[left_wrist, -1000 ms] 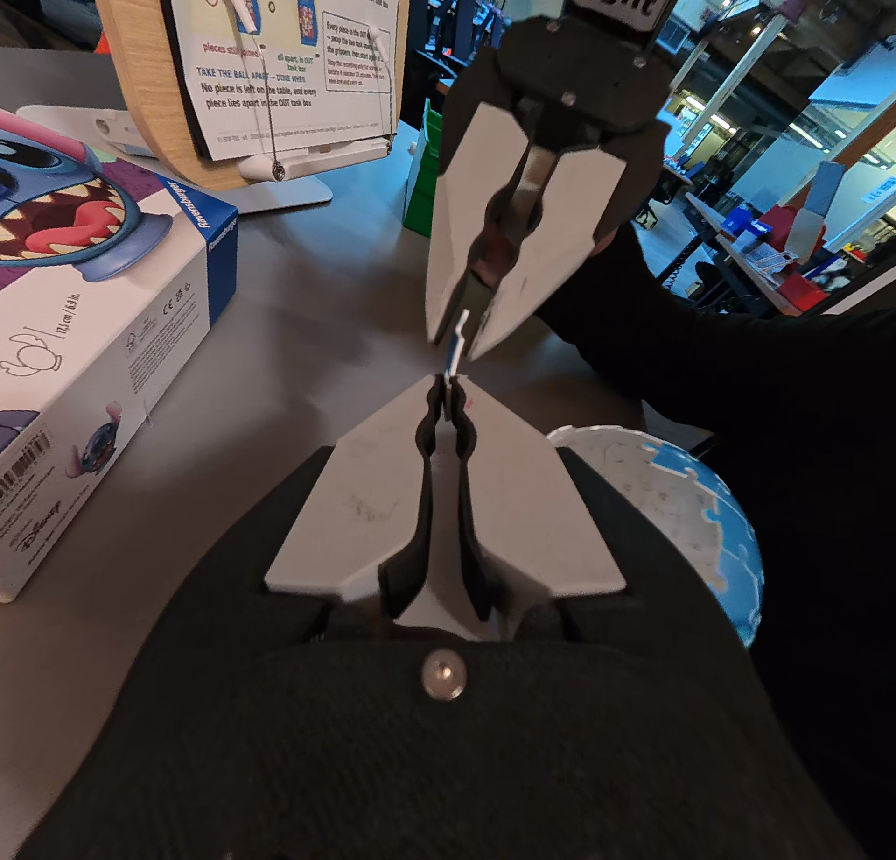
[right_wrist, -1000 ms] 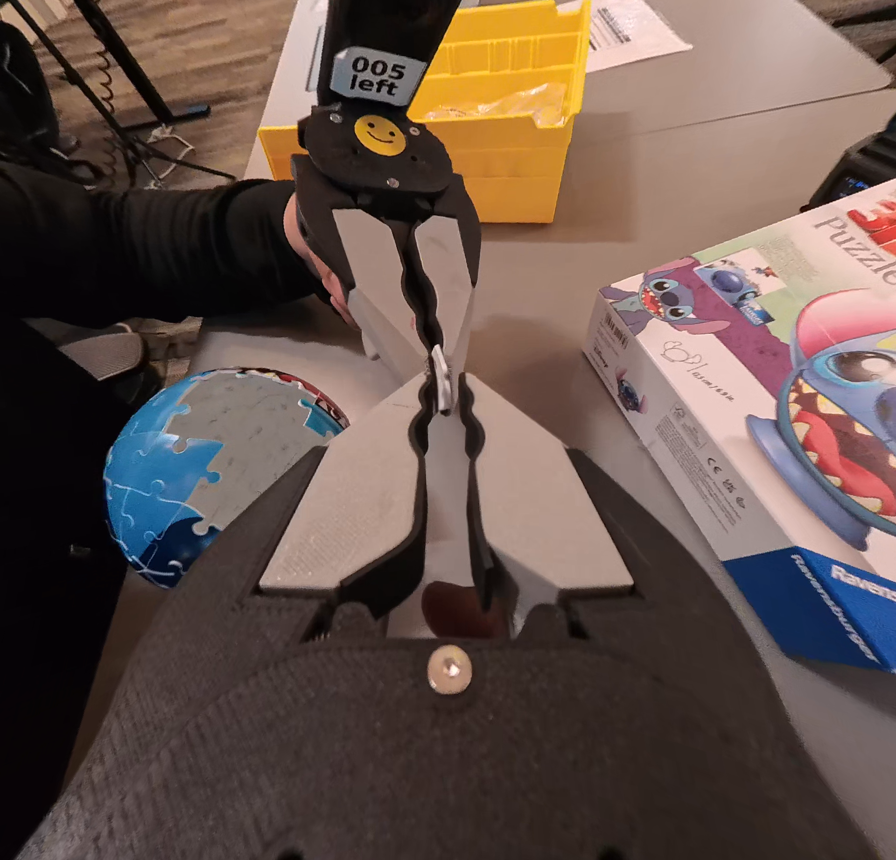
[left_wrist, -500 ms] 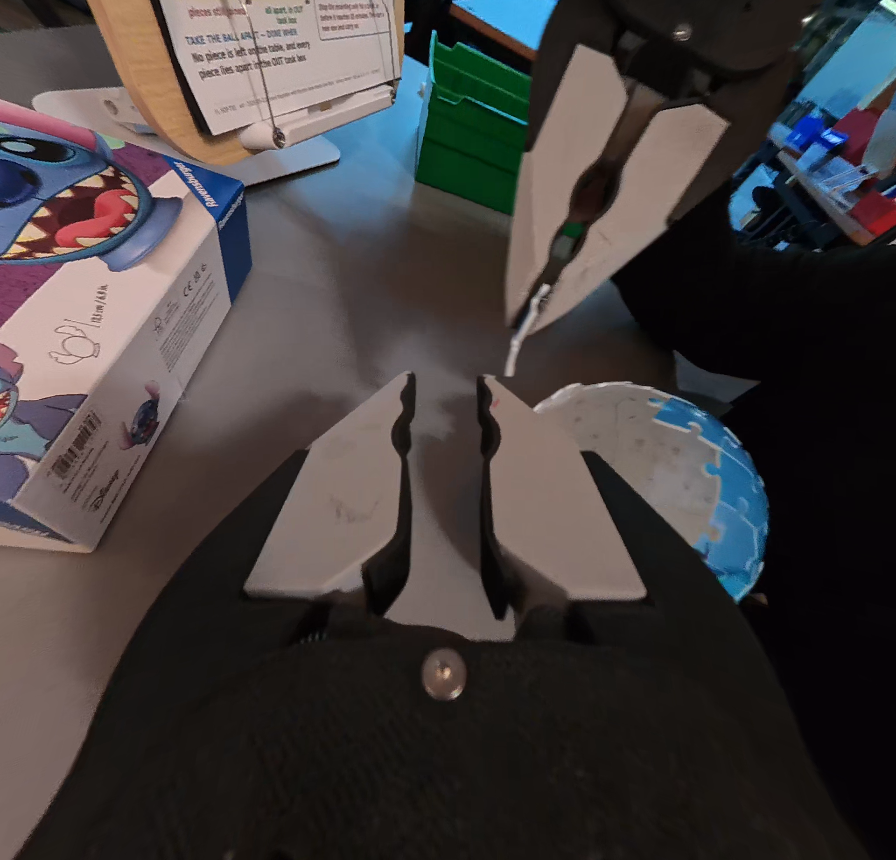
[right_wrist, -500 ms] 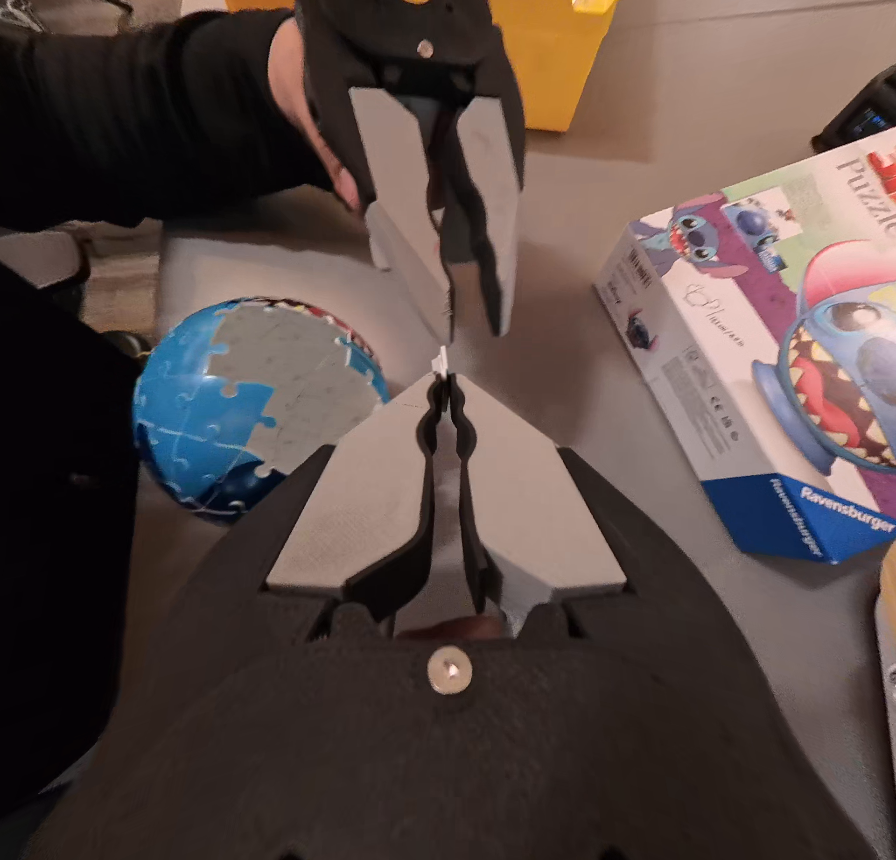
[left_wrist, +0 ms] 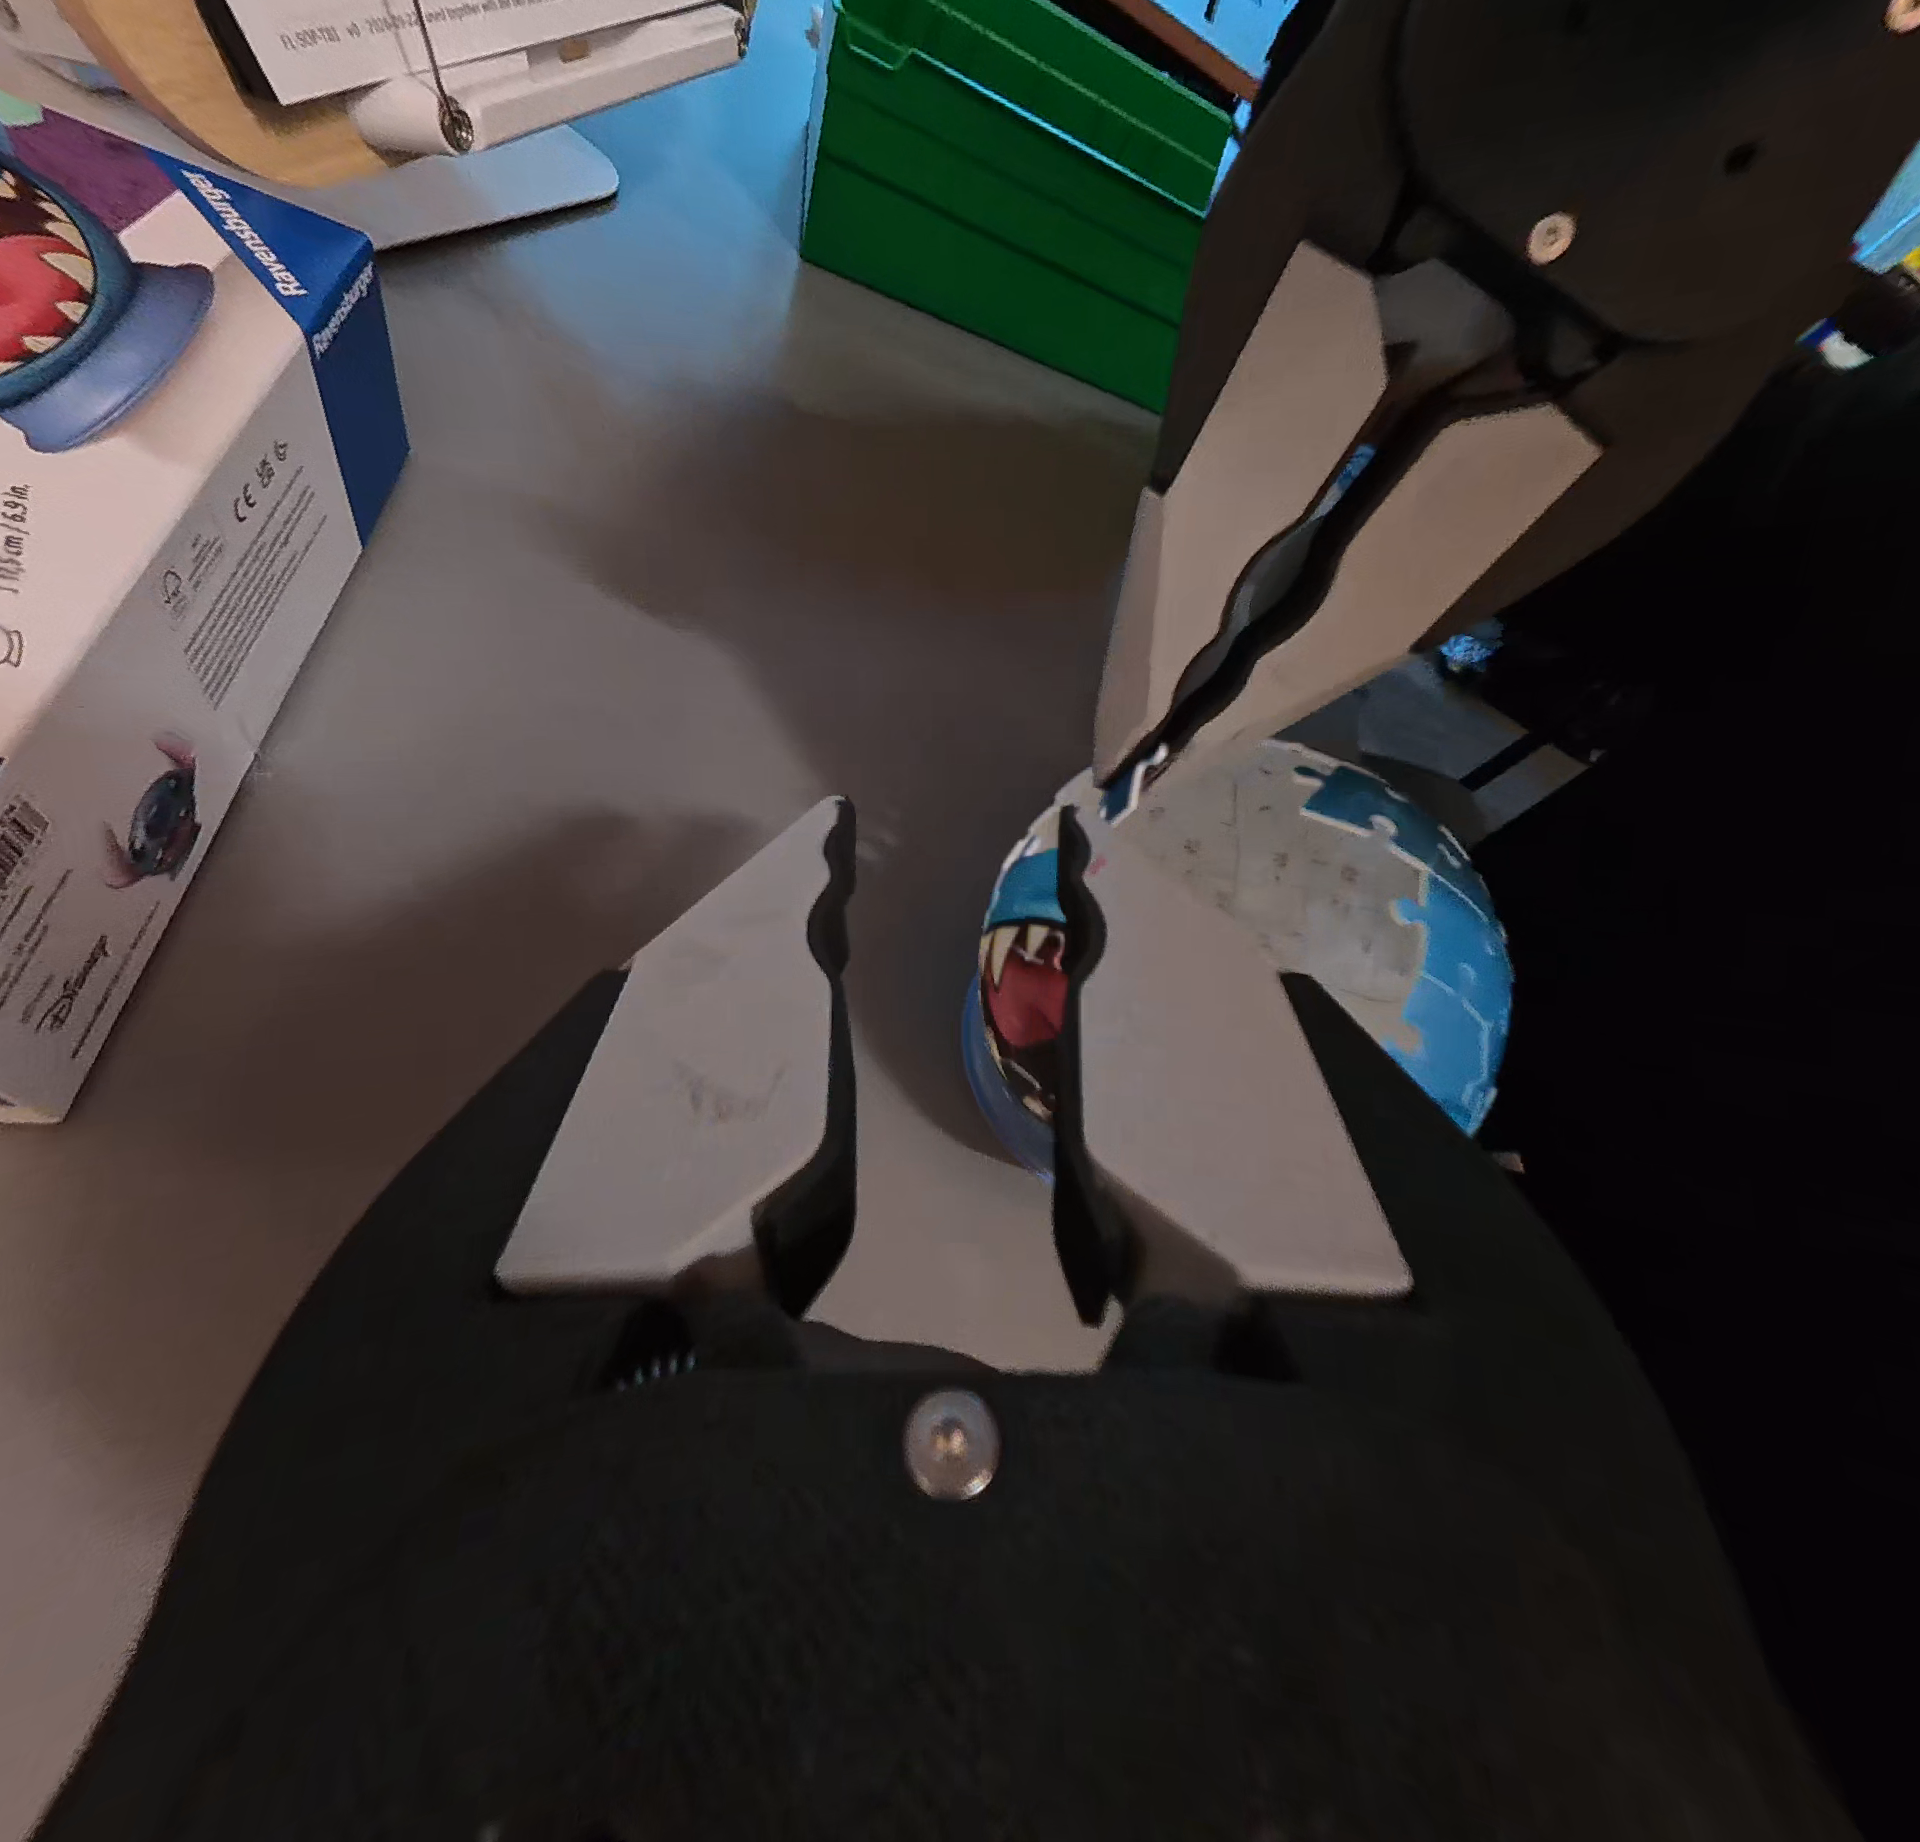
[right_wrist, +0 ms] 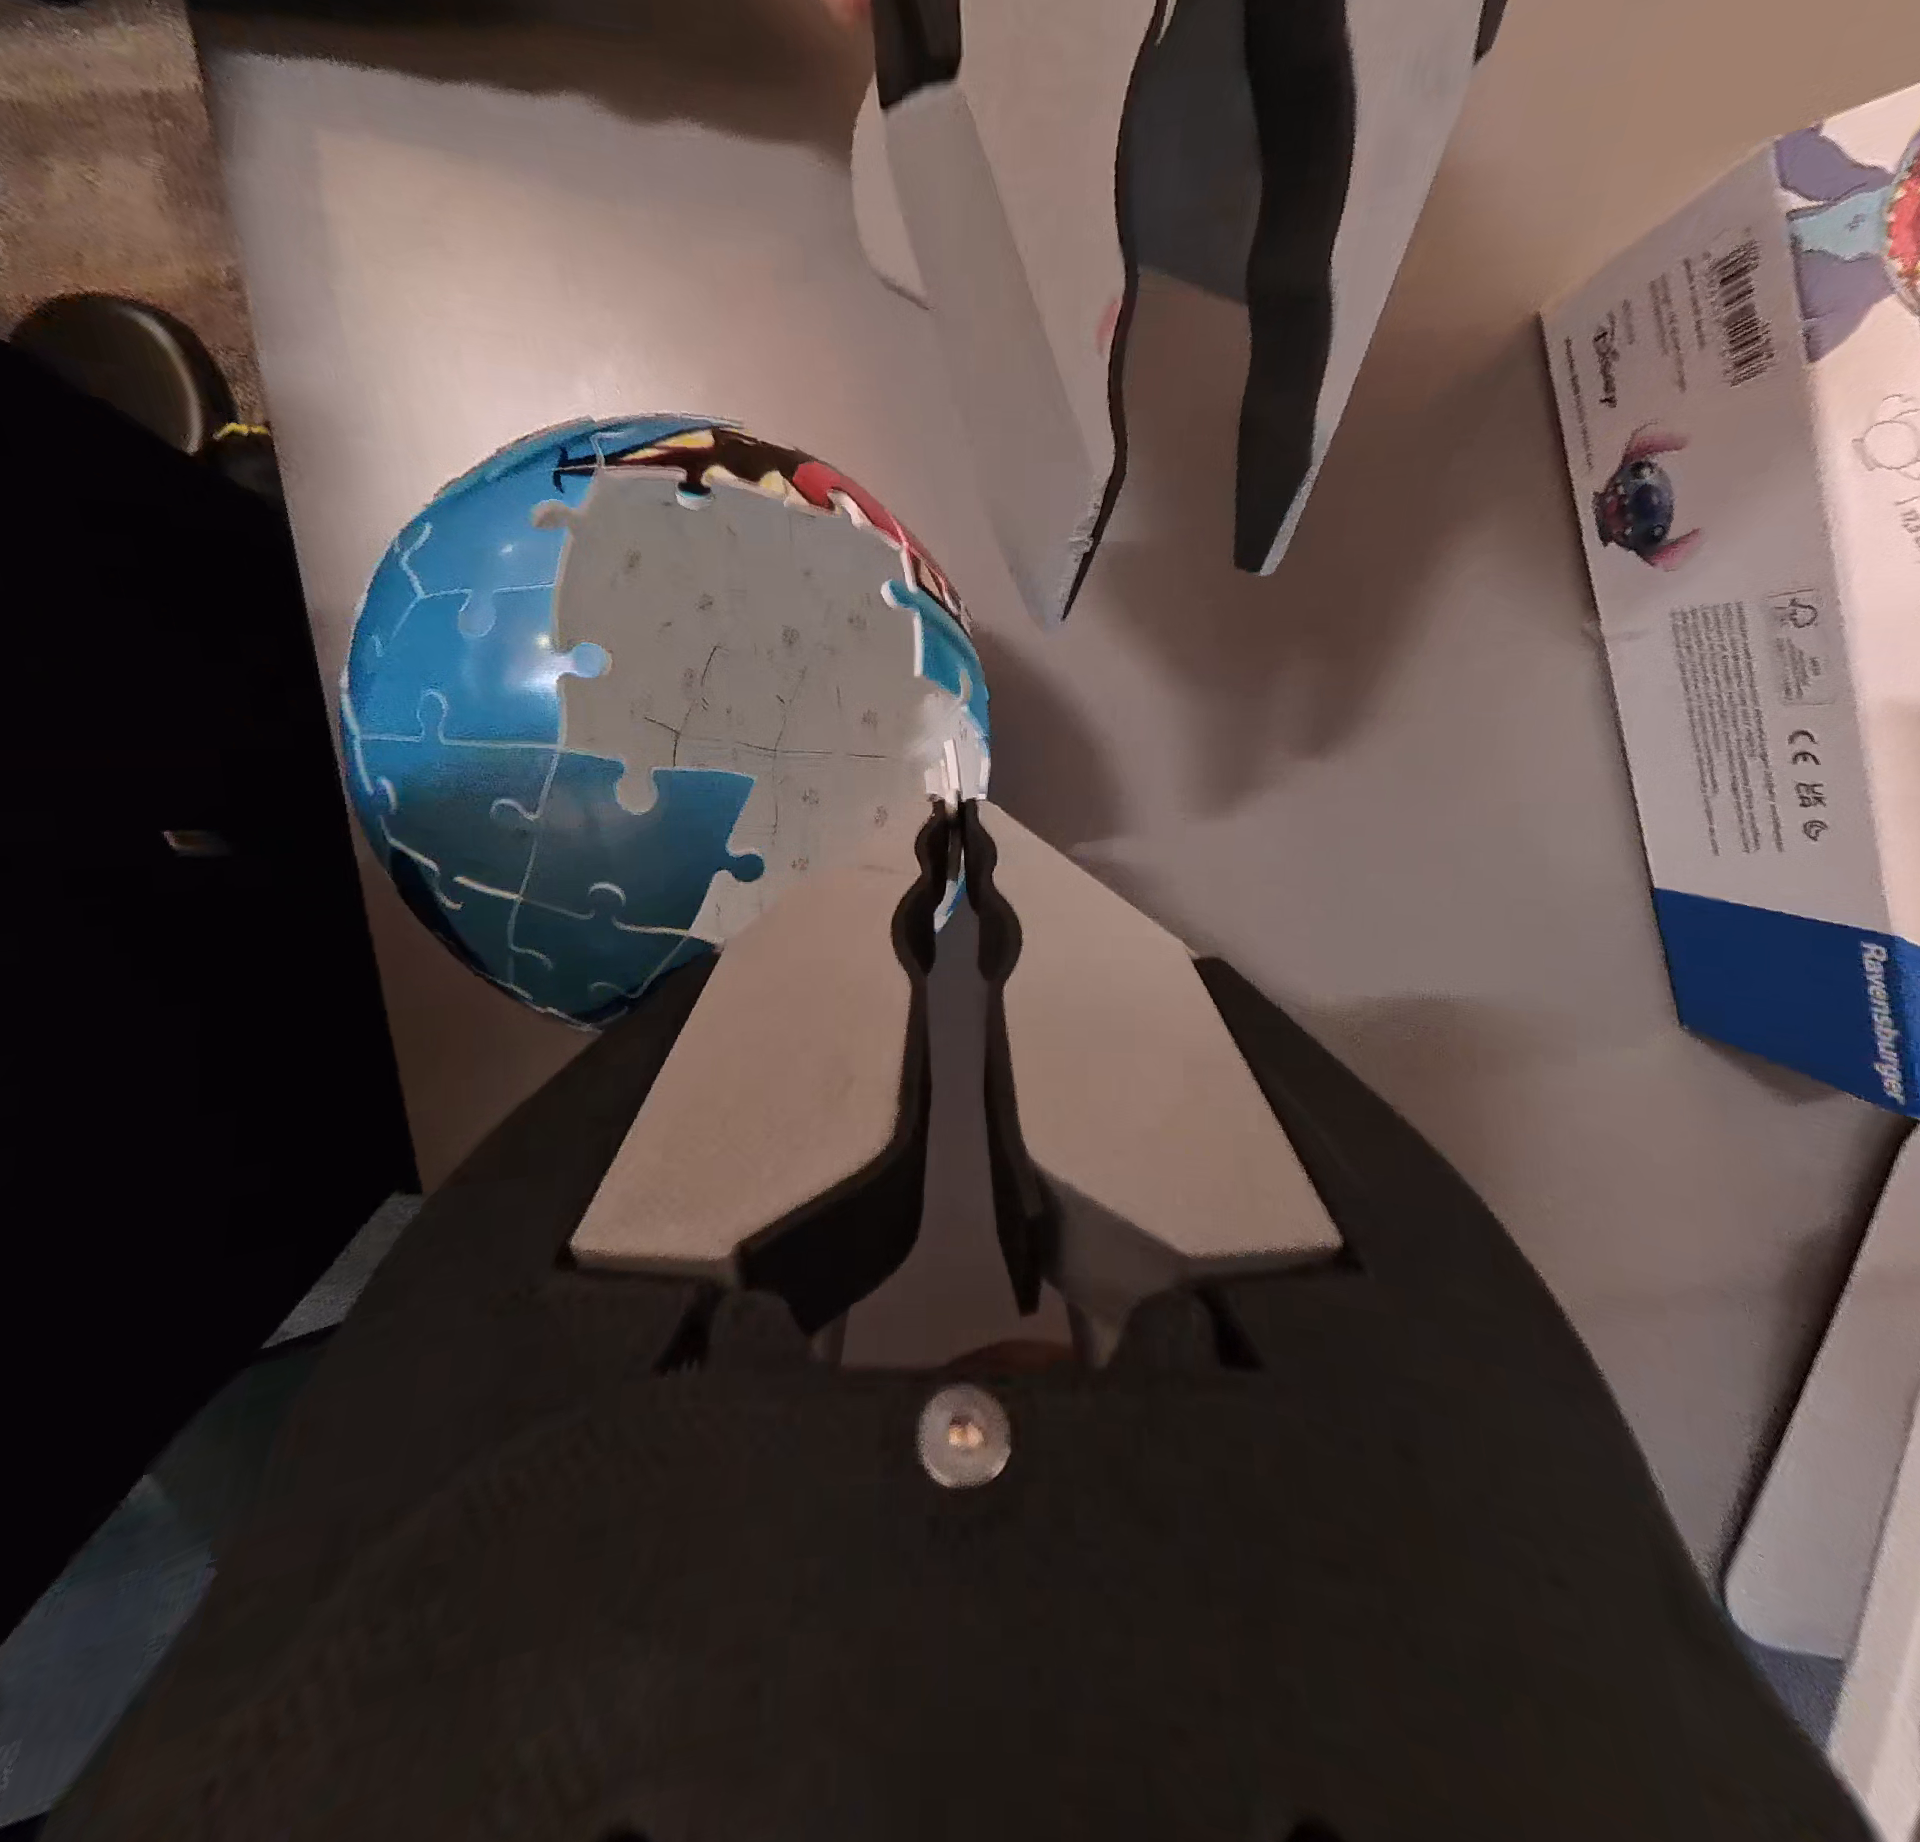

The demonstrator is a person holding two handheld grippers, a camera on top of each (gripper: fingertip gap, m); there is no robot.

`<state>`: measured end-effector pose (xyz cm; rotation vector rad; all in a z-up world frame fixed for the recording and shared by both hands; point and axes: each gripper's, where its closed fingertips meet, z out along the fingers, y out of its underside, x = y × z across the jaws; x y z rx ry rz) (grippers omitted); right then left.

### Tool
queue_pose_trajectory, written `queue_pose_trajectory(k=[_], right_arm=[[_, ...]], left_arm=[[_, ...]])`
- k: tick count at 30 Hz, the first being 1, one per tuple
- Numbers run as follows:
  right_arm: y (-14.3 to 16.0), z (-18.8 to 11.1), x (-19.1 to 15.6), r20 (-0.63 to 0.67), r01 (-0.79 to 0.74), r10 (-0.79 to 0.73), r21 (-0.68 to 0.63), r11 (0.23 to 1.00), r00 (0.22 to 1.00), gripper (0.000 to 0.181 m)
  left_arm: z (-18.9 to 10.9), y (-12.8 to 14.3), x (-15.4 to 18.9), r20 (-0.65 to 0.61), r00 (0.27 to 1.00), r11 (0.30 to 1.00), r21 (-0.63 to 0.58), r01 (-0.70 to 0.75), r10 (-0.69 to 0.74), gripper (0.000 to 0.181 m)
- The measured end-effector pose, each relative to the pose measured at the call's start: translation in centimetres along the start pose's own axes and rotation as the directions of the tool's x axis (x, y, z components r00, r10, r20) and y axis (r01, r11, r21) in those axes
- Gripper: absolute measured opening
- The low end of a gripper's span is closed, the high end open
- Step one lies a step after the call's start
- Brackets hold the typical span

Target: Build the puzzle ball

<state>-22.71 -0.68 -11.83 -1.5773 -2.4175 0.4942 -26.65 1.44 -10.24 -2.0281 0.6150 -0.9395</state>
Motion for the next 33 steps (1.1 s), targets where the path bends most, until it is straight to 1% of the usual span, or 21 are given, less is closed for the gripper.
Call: queue_pose_trajectory(k=[3, 6, 8, 10, 11, 13, 17, 20, 24, 29, 33], right_arm=[[0.2, 0.6, -0.3, 0.006, 0.004, -0.004, -0.038, 0.999, 1.0, 0.0], [0.7, 1.1, -0.2, -0.013, 0.015, -0.016, -0.087, 0.996, 1.0, 0.0], [0.8, 1.3, 0.0, -0.026, 0.015, -0.018, -0.105, 0.994, 1.0, 0.0], [0.8, 1.4, 0.1, -0.022, 0.003, -0.005, -0.109, 0.994, 1.0, 0.0], [0.7, 1.5, 0.2, -0.021, 0.001, -0.003, -0.108, 0.994, 1.0, 0.0], [0.8, 1.6, 0.2, -0.028, 0.011, -0.014, -0.116, 0.993, 1.0, 0.0], [0.7, 1.8, 0.5, -0.071, 0.043, -0.054, -0.143, 0.989, 0.996, 0.0], [1.0, 2.2, 0.6, -0.078, 0.049, -0.064, -0.174, 0.983, 0.995, 0.0], [1.2, 2.1, 0.9, -0.099, 0.051, -0.071, -0.196, 0.979, 0.992, 0.0], [1.2, 1.8, 1.0, -0.127, 0.064, -0.09, -0.197, 0.978, 0.988, 0.0], [0.8, 1.4, 1.2, -0.146, 0.086, -0.112, -0.172, 0.981, 0.983, 0.0]], left_arm=[[-0.5, 0.1, 0.8, -0.07, 0.997, 0.999, 0.022, 0.026, -0.024, 0.037], [-0.9, 0.6, 3.2, -0.22, 0.975, 1.0, 0.009, 0.023, -0.02, 0.045], [-1.2, 0.9, 4.2, -0.268, 0.963, 1.0, 0.002, 0.009, -0.008, 0.06], [-1.5, 1.4, 5.1, -0.296, 0.955, 1.0, -0.018, -0.025, 0.019, 0.083], [-1.5, 1.9, 5.4, -0.294, 0.955, 0.998, -0.037, -0.059, 0.045, 0.091], [-1.3, 2.9, 5.7, -0.27, 0.958, 0.99, -0.075, -0.122, 0.098, 0.1], [-0.7, 4.0, 6.3, -0.279, 0.952, 0.978, -0.12, -0.168, 0.129, 0.108], [-0.2, 5.0, 6.0, -0.262, 0.955, 0.968, -0.171, -0.185, 0.136, 0.11], [0.3, 6.1, 6.5, -0.256, 0.952, 0.951, -0.215, -0.223, 0.165, 0.113], [1.2, 6.6, 6.3, -0.192, 0.956, 0.932, -0.249, -0.265, 0.221, 0.113], [1.3, 6.6, 6.2, -0.155, 0.961, 0.932, -0.248, -0.264, 0.231, 0.113]])
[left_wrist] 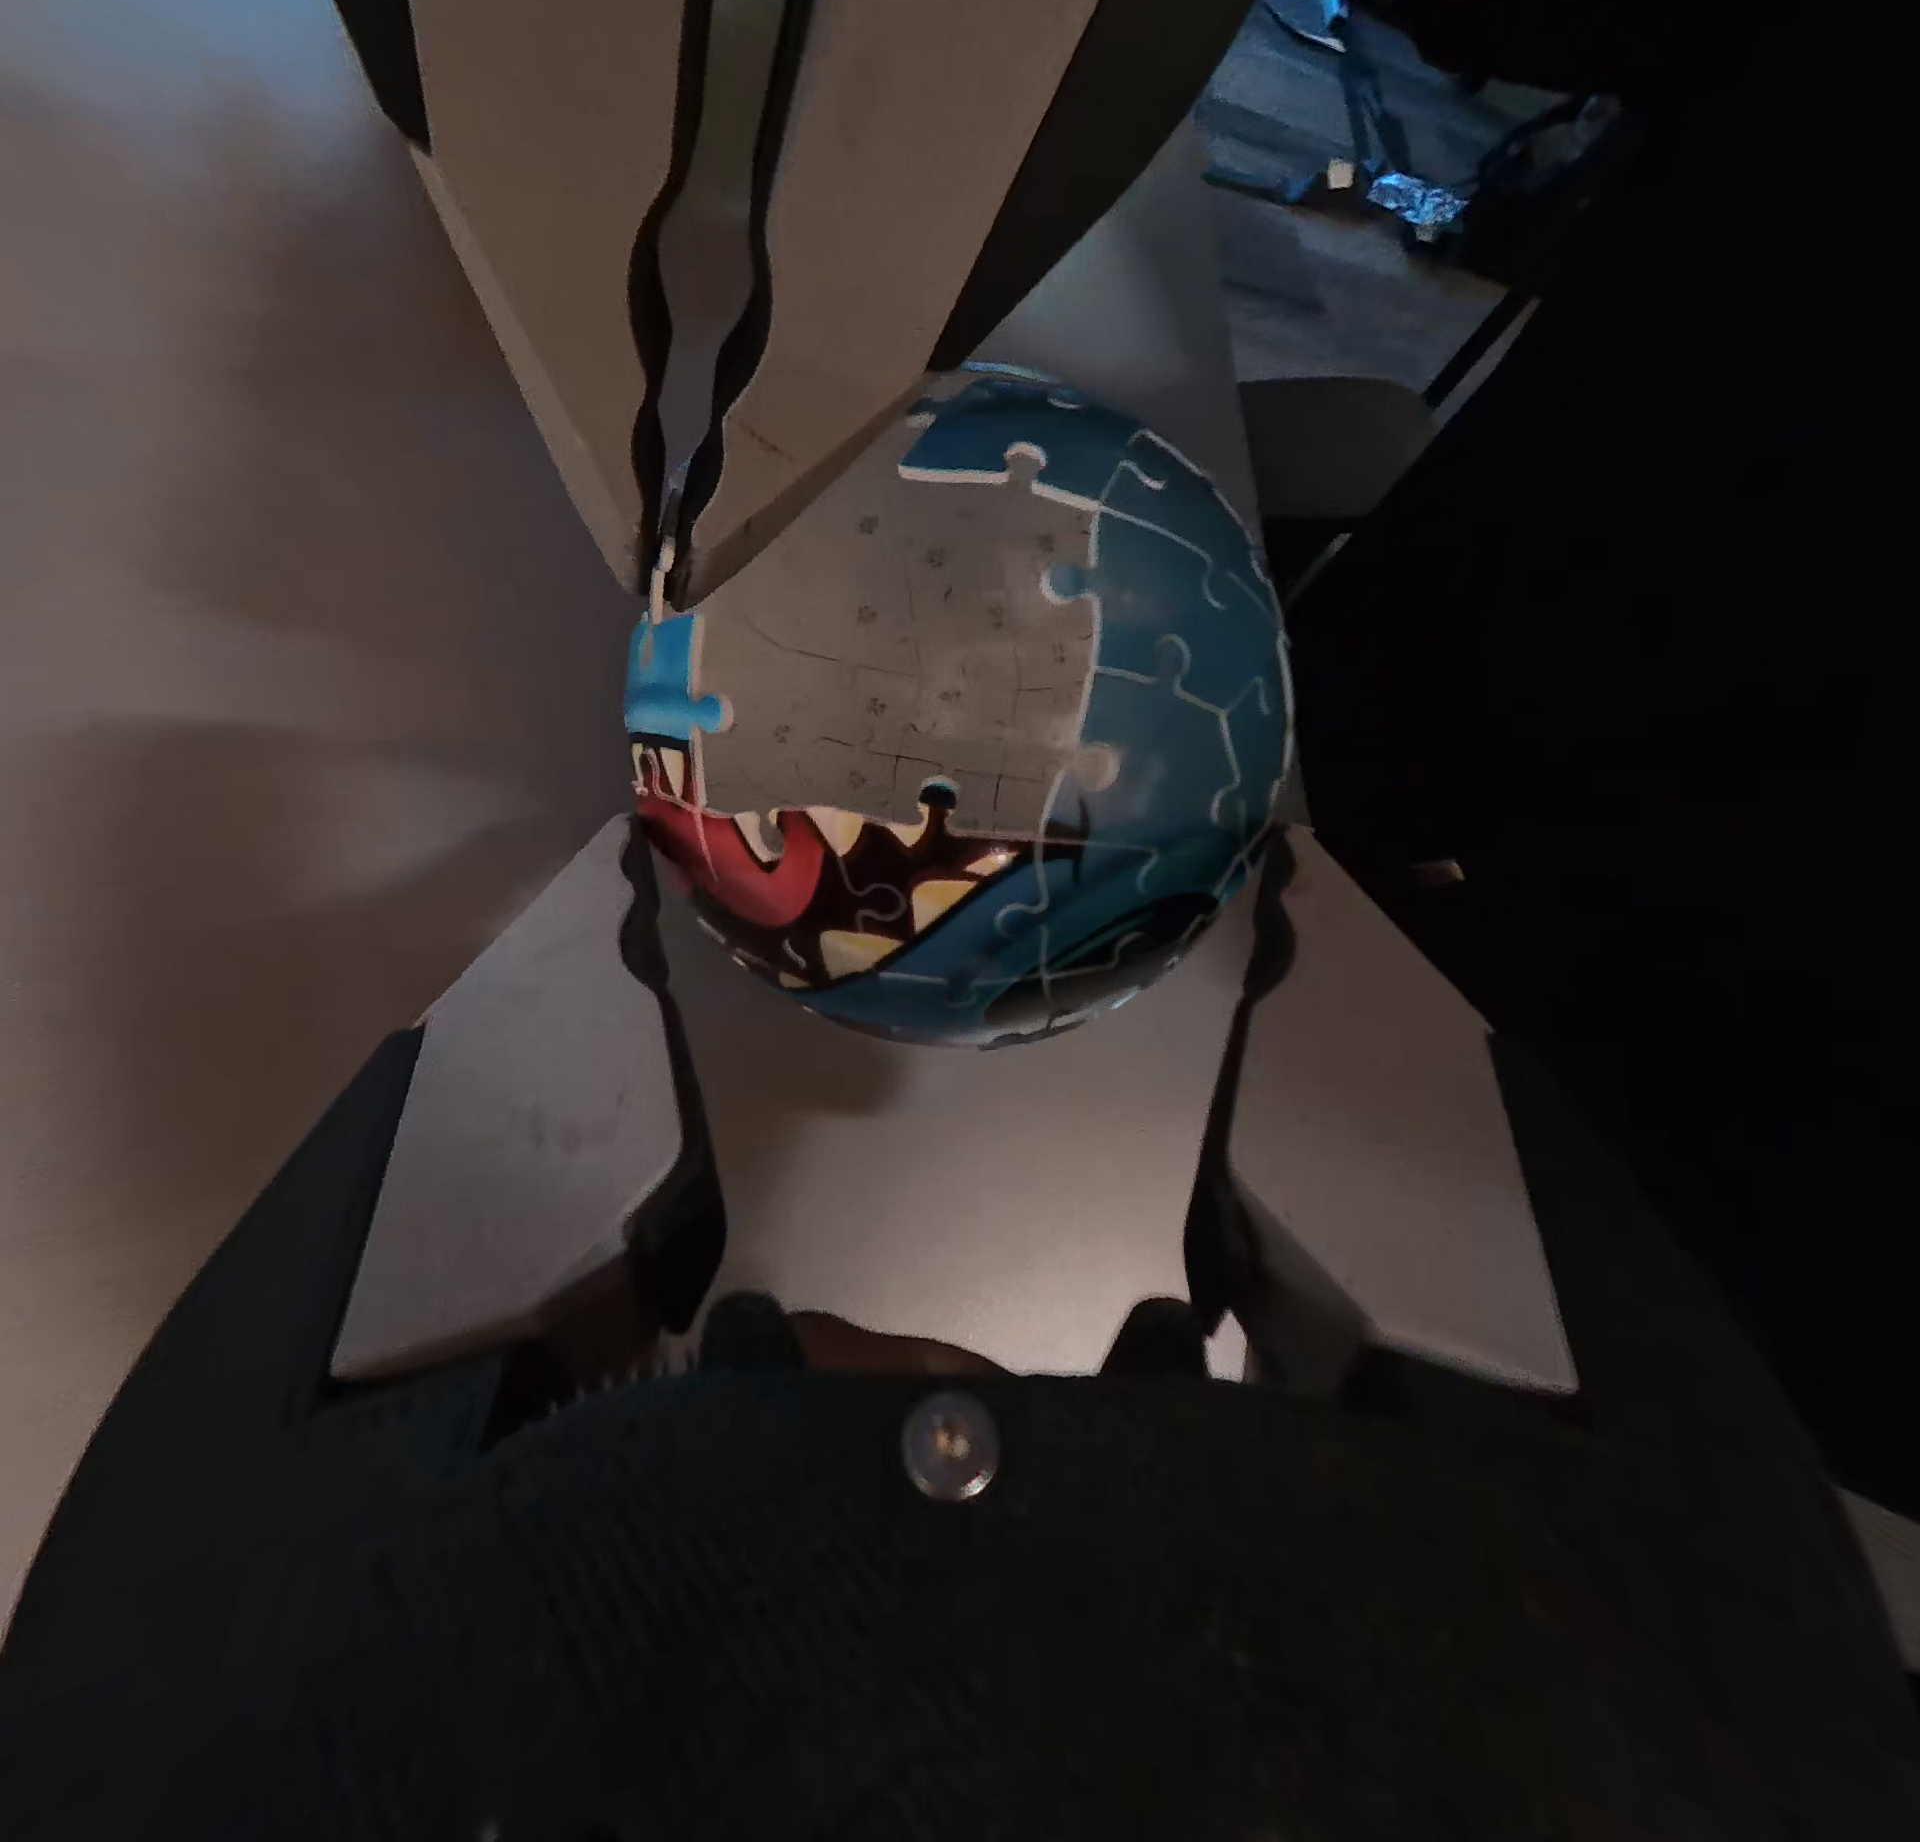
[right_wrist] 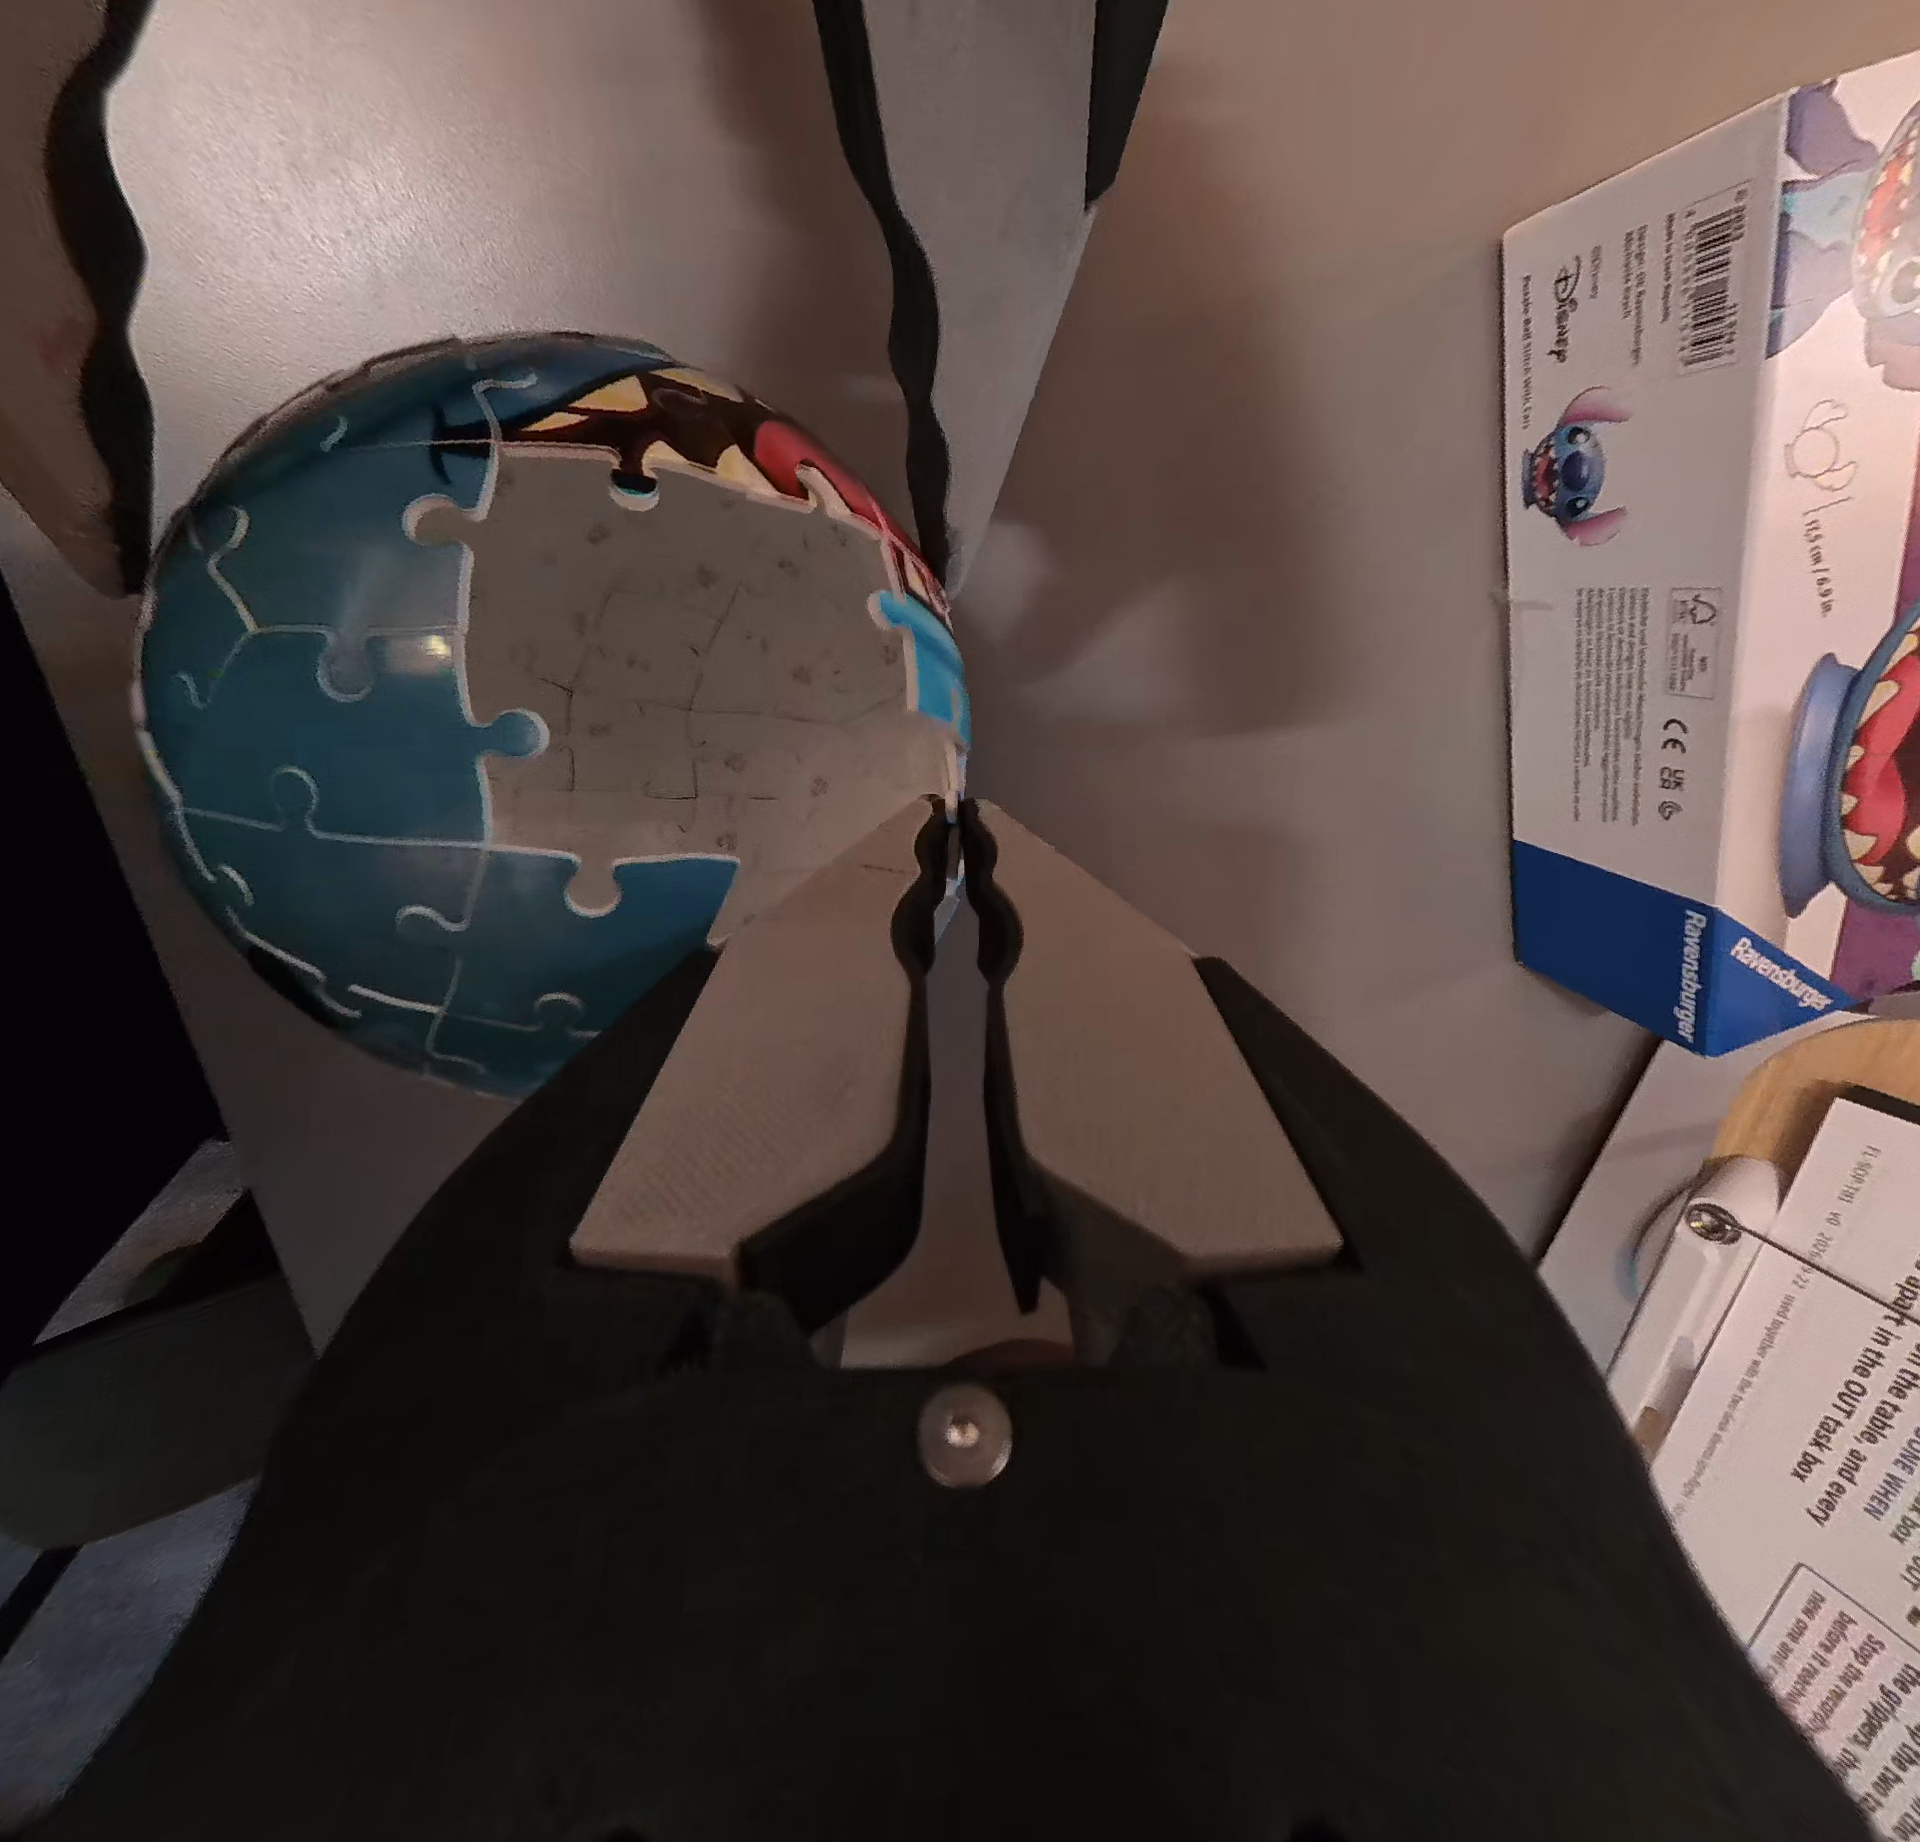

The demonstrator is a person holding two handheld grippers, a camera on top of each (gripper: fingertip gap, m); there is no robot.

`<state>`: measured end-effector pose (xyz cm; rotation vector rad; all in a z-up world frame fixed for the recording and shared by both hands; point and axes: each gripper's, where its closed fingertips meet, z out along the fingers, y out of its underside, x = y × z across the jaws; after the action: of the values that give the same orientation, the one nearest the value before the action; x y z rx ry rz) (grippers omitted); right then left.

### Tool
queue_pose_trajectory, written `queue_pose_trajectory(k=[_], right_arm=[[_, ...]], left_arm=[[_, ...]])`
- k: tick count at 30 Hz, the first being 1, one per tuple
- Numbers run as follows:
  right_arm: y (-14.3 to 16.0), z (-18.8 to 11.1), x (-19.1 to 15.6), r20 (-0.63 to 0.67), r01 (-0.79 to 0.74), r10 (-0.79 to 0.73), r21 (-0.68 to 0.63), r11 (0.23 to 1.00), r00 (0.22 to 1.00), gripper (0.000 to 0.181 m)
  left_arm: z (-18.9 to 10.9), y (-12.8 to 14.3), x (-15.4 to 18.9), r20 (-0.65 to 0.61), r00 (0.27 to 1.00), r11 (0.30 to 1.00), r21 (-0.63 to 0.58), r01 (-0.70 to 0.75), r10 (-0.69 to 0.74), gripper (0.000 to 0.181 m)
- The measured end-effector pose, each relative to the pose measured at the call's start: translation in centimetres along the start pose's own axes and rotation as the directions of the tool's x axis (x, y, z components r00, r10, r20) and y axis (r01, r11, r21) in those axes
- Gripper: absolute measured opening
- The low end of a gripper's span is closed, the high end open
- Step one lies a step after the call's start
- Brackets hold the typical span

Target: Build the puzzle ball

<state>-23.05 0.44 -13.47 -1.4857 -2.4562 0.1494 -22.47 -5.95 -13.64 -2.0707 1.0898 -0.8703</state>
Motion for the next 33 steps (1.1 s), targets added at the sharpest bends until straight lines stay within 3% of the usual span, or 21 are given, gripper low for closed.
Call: queue_pose_trajectory(k=[10, 23, 33], right_arm=[[-0.5, -0.3, 0.1, -0.032, 0.031, -0.03, 0.028, 0.999, 0.999, 0.0], [-0.9, -1.2, 0.2, -0.249, 0.221, -0.212, 0.009, 0.975, 0.945, 0.0], [-1.0, -1.7, 0.3, -0.318, 0.25, -0.22, 0.055, 0.967, 0.922, 0.0]], left_arm=[[-0.2, 0.4, 0.3, 0.158, 0.987, 0.998, 0.047, -0.043, 0.035, 0.11], [-0.1, 0.3, 0.3, 0.295, 0.94, 0.982, 0.029, -0.187, 0.171, 0.109], [-0.5, 0.4, 0.5, 0.363, 0.911, 0.971, 0.054, -0.231, 0.197, 0.101]])
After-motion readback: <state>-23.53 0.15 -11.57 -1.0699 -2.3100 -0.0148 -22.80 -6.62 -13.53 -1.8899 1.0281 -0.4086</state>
